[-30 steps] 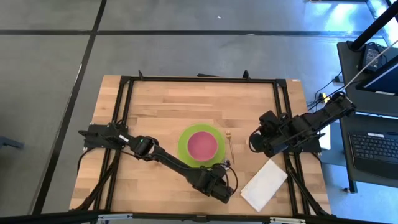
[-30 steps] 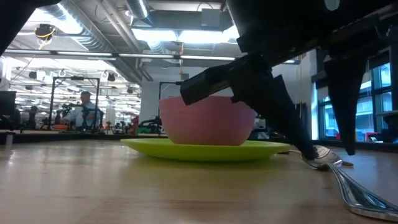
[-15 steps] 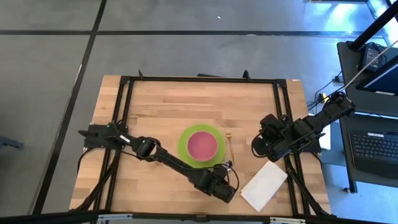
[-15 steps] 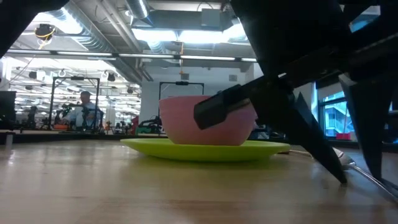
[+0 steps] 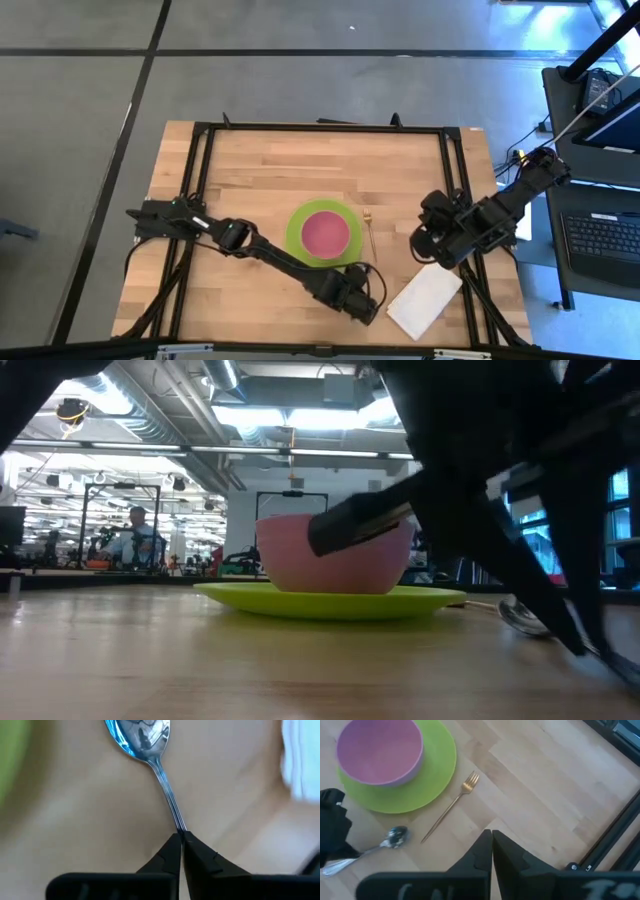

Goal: Set table place
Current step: Put the spoon into the pink bowl

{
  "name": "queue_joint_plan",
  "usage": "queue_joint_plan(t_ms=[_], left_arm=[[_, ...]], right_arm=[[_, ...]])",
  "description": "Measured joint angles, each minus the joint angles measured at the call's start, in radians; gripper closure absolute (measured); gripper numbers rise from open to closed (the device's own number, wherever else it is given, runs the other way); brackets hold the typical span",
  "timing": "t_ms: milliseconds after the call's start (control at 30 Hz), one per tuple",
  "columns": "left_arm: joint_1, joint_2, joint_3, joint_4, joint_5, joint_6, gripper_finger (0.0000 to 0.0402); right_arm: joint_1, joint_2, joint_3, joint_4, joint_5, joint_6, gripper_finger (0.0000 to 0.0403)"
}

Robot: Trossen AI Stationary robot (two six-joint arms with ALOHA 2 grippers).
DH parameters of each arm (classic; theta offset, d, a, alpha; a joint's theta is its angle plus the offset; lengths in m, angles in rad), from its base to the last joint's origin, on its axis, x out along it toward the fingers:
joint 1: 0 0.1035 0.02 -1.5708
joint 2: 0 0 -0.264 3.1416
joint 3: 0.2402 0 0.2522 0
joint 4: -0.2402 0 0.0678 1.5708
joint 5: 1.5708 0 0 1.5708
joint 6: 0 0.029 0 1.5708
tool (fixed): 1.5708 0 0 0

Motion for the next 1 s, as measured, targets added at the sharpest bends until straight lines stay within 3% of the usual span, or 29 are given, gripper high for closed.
queue_joint_plan(t_ms=[367,600,1000], left_arm=[[-0.007,0.000,-0.002,-0.001,0.193,0.000,0.0334],[-0.006,-0.008,0.002,-0.001,0.199,-0.007,0.0302],[-0.009,-0.052,-0.005,-0.066,0.148,-0.019,0.0322]], right_arm=[[0.035,0.000,0.000,0.000,0.000,0.002,0.0386],[0.035,0.000,-0.016,0.001,0.001,0.002,0.0386],[0.035,-0.007,-0.114,0.000,-0.046,0.056,0.0386]])
